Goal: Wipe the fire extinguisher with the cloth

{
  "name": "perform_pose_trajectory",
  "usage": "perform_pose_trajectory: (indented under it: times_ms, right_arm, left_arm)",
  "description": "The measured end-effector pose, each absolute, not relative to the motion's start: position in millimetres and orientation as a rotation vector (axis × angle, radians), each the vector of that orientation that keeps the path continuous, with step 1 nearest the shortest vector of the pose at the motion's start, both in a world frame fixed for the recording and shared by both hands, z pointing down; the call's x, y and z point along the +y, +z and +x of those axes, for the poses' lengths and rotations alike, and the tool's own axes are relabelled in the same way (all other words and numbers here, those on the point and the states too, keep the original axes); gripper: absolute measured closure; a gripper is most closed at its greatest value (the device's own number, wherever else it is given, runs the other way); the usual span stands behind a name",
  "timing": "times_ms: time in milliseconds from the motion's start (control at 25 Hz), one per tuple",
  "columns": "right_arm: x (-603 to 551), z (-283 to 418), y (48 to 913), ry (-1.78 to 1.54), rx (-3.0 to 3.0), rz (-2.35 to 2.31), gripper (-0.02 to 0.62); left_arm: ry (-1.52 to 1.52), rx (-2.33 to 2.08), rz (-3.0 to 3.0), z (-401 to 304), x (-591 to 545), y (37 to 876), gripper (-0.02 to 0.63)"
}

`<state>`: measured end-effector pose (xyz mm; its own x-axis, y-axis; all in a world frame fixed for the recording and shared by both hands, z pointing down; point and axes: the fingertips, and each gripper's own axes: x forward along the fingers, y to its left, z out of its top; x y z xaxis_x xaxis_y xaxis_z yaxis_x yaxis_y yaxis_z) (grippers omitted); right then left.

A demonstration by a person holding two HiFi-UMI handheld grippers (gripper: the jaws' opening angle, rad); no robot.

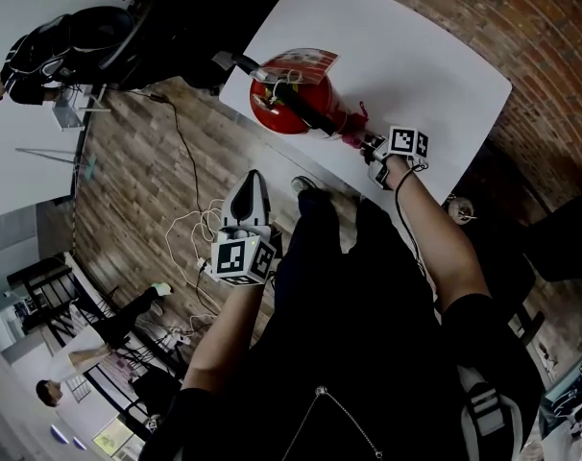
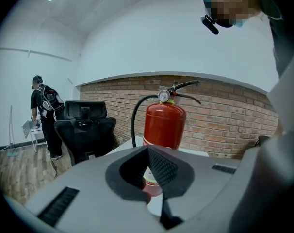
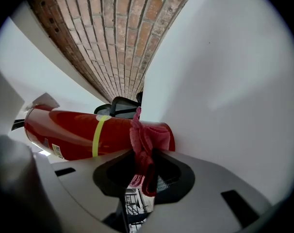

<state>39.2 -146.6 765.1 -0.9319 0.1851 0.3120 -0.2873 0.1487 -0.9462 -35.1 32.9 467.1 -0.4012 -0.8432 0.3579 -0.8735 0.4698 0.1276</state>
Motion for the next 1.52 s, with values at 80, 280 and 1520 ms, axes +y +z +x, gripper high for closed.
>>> perform_pose_trajectory:
  times_ms: [80, 280, 1520]
  right_arm:
    - [-148.0, 39.4, 756.0, 1.846, -2.092, 0.082, 0.494]
    - [-149.2, 40.1, 736.2, 1.867, -2.105, 0.053, 0.494]
    - [-151.6, 41.3, 642.6, 1.933, -2.192, -0.052, 0.494]
  left_arm:
    - [0.112, -2.350, 1.453, -35.4, 29.5, 465.1, 0.577]
    - [0.116, -2.349, 1.477, -32.9, 24.2, 459.5, 0.575]
    - [0.128, -2.332, 1.515, -28.4, -2.4, 453.6, 0.577]
